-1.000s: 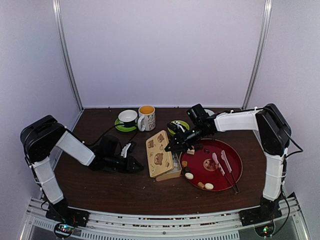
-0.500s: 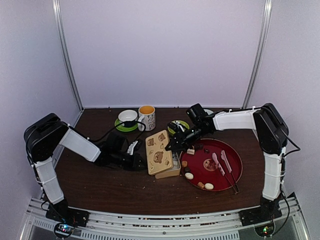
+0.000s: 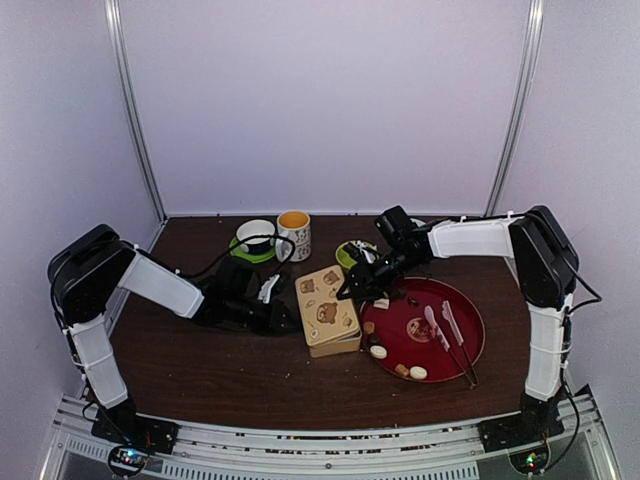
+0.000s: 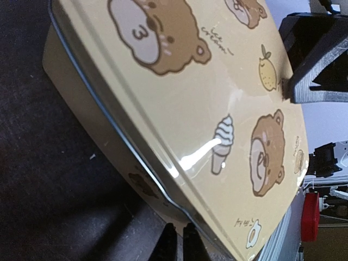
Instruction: Pack the chocolate
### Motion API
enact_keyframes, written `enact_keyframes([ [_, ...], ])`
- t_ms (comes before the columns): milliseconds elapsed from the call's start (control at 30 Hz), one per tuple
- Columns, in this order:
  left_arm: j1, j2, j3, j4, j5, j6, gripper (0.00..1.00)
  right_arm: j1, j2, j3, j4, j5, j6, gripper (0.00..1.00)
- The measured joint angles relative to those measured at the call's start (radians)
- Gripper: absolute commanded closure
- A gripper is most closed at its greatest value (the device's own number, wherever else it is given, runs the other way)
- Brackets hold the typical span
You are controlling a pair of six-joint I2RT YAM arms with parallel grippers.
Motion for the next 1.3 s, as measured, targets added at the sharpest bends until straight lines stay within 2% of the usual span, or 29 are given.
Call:
enact_keyframes([
  [200, 0.0, 0.0, 0.014, -0.026, -0.007, 0.002, 0.91, -0.001, -0.037, 0.0, -0.066, 0.111, -0.04, 0.6],
  [433, -0.001, -0.004, 0.032, -0.064, -0.021, 0.013, 0.89, -0.001, -0.111, -0.031, -0.063, 0.2, -0.065, 0.52],
  [567, -0.001, -0.012, 0.032, -0.087, -0.045, 0.023, 0.89, 0.002, -0.145, -0.076, -0.055, 0.224, -0.088, 0.36],
  [667, -0.002, -0.024, 0.032, -0.109, -0.065, 0.027, 0.87, 0.007, -0.189, -0.143, -0.034, 0.233, -0.104, 0.33],
  [767, -0.002, -0.044, 0.031, -0.131, -0.093, 0.027, 0.8, 0.008, -0.211, -0.175, -0.02, 0.239, -0.113, 0.32],
  [900, -0.002, -0.09, 0.021, -0.133, -0.124, 0.024, 0.65, 0.009, -0.21, -0.179, 0.033, 0.241, -0.109, 0.35],
  [1000, -0.002, -0.142, 0.008, -0.13, -0.139, 0.016, 0.6, 0.01, -0.21, -0.184, 0.096, 0.247, -0.092, 0.39],
  [1200, -0.002, -0.193, -0.014, -0.093, -0.153, -0.013, 0.58, 0.011, -0.189, -0.186, 0.179, 0.256, -0.066, 0.43],
  [1300, -0.002, -0.189, -0.014, -0.082, -0.15, -0.024, 0.62, 0.012, -0.157, -0.186, 0.205, 0.259, -0.051, 0.44],
])
